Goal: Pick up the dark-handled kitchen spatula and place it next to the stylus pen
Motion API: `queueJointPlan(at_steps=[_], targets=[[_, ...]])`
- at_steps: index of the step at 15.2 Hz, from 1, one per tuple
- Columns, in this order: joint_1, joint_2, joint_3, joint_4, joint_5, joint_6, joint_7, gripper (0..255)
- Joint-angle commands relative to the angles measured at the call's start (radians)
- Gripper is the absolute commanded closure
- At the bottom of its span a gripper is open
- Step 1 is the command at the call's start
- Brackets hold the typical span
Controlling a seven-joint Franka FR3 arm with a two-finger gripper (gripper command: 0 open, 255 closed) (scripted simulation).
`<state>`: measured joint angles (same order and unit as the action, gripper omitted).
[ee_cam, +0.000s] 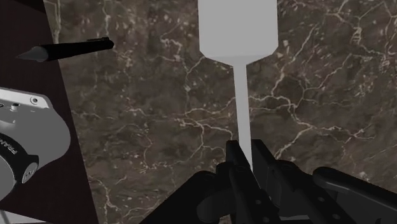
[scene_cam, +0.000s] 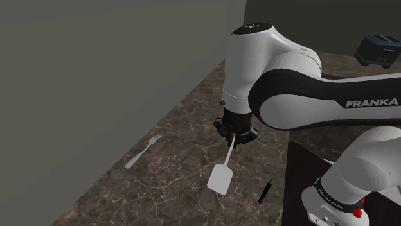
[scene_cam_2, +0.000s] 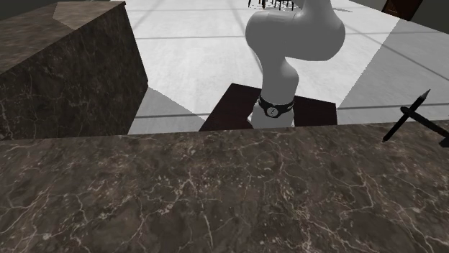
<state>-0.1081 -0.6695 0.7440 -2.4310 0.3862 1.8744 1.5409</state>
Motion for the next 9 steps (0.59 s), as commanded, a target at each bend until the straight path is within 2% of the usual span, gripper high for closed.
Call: queueJointPlan(at_steps=[1, 9], targets=[[0.001, 0.003, 0.009, -0.024, 0.006, 0.027, -0.002, 255], [-0.003, 0.04, 0.062, -0.101, 0.03, 0.144, 0.002, 255]])
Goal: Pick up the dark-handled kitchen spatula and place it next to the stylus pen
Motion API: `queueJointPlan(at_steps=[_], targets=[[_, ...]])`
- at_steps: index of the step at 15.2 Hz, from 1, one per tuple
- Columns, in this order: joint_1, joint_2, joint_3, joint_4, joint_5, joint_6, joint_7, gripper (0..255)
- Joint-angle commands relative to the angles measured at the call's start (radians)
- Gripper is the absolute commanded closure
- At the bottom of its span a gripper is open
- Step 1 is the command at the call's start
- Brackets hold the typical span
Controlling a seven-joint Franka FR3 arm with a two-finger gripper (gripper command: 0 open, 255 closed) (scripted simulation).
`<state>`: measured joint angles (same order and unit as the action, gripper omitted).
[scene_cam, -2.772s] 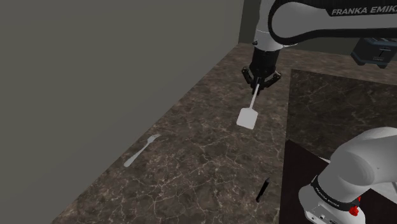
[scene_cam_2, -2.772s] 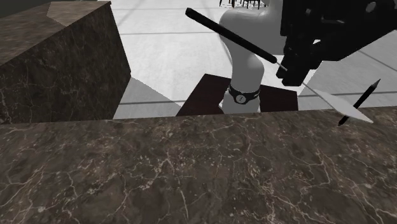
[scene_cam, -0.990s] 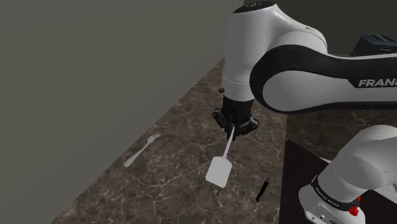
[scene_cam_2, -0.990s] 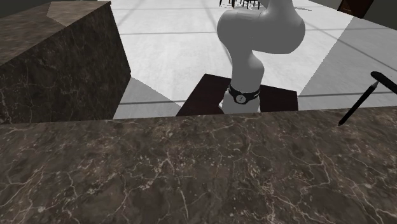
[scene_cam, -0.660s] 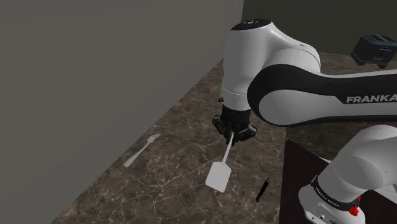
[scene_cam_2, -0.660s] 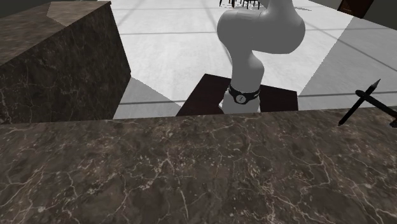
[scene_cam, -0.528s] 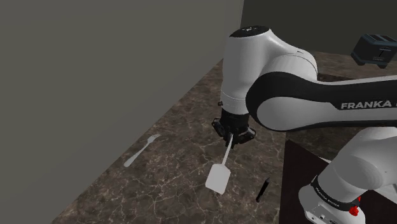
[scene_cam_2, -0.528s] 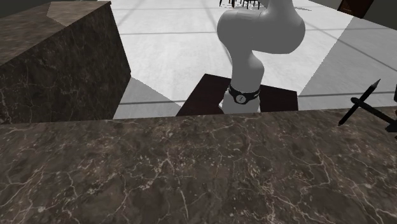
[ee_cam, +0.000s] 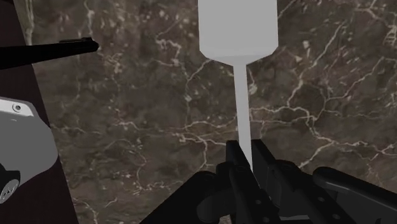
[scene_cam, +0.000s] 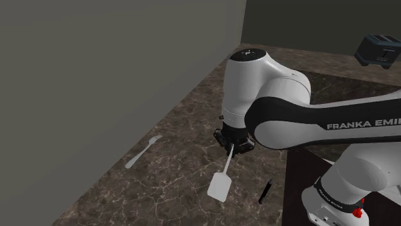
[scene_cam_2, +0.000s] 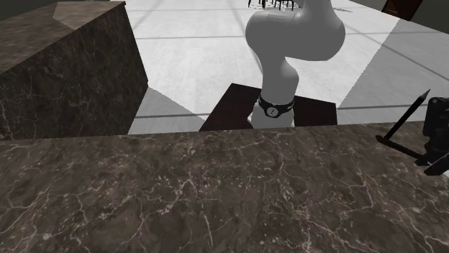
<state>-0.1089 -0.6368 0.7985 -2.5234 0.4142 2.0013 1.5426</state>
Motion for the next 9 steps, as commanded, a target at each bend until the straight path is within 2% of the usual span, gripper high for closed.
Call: queueJointPlan(at_steps=[1, 9], targets=[[-0.003, 0.013, 0.015, -0.018, 0.005, 0.032, 0.001, 255], [-0.022, 0.076, 0.082, -0.082, 0.021, 0.161, 0.012, 255]])
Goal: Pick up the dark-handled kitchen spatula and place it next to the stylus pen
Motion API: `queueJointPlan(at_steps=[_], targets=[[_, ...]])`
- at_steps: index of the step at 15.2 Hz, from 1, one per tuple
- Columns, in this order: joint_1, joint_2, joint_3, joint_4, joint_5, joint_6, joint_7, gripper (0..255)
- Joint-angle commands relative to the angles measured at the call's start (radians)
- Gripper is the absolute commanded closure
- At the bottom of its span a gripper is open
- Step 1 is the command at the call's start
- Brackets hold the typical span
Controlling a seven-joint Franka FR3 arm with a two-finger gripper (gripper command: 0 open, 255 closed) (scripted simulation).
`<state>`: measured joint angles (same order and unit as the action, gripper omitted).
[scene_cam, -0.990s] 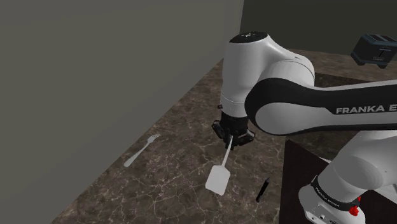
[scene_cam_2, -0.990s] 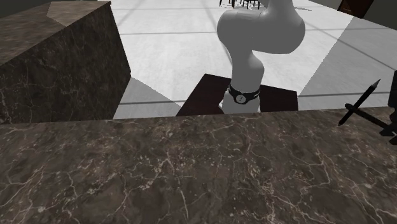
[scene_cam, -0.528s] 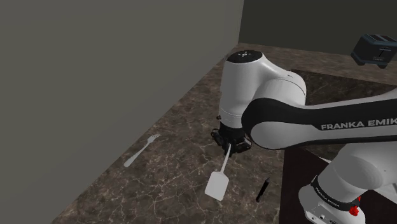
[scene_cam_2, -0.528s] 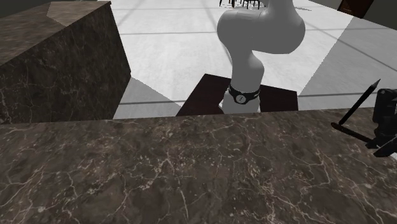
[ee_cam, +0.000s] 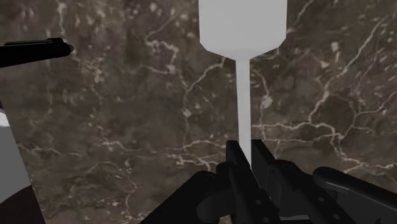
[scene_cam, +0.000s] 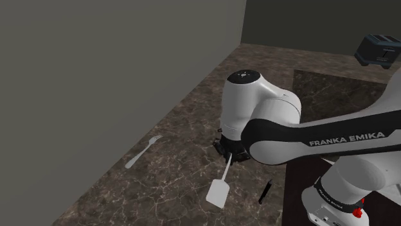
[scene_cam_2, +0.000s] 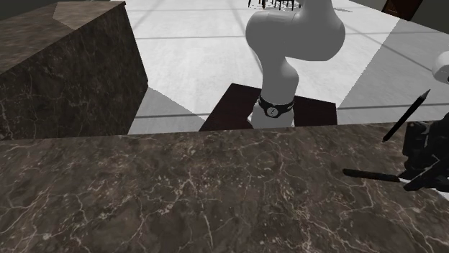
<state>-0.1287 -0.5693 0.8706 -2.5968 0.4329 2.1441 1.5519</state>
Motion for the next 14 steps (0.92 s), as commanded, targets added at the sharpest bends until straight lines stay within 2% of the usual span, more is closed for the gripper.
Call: queueJointPlan(at_steps=[1, 3, 11, 12, 14], targets=[[-0.006, 0.018, 0.019, -0.015, 0.003, 0.035, 0.004, 255], [-0.016, 0.044, 0.043, -0.031, 0.005, 0.077, 0.01, 255], [-0.016, 0.044, 0.043, -0.031, 0.005, 0.076, 0.01, 255], [-0.016, 0.044, 0.043, -0.031, 0.005, 0.076, 0.01, 0], [-0.016, 0.044, 0.043, -0.031, 0.005, 0.076, 0.01, 0]])
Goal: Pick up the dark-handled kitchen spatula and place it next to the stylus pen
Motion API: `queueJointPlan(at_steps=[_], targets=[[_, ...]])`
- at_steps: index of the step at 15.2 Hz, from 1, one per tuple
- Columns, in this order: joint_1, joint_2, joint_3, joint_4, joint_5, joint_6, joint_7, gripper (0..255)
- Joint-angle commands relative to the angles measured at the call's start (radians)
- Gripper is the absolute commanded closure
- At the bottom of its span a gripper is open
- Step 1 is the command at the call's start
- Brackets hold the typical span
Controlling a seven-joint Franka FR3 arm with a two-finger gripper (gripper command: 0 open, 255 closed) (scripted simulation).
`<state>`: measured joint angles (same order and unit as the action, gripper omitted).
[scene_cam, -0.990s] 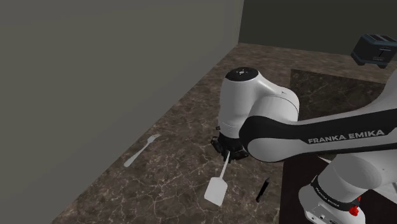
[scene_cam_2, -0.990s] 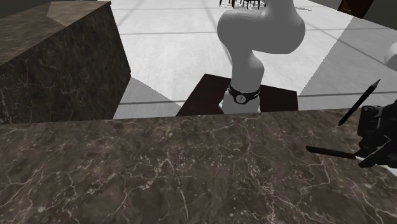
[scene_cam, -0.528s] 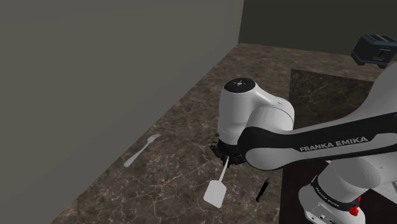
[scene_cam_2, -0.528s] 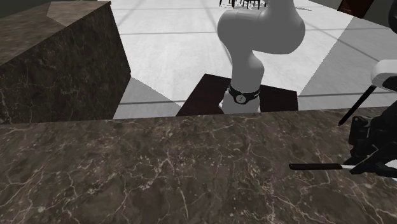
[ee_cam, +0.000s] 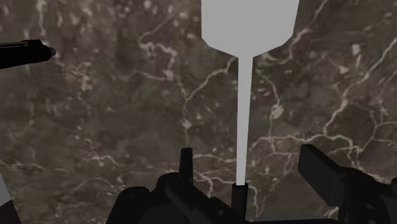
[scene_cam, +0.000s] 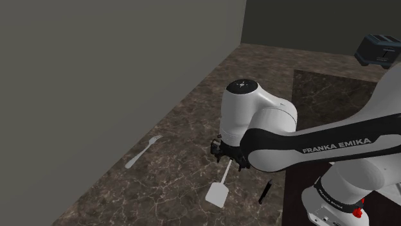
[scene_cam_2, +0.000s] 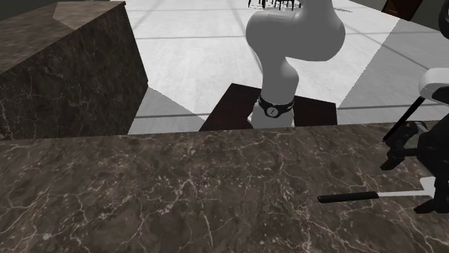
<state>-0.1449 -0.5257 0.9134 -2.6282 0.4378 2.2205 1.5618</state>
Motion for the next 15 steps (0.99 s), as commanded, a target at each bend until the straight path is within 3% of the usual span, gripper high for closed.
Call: queueJointPlan(at_steps=[1, 3, 7, 15], targets=[[0.0, 0.0, 0.0, 0.0, 0.0, 0.0, 0.0, 0], [0.0, 0.0, 0.0, 0.0, 0.0, 0.0, 0.0, 0], [0.031, -0.083, -0.078, 0.073, -0.012, -0.157, -0.009, 0], [0.031, -0.083, -0.078, 0.073, -0.012, -0.157, -0.009, 0]])
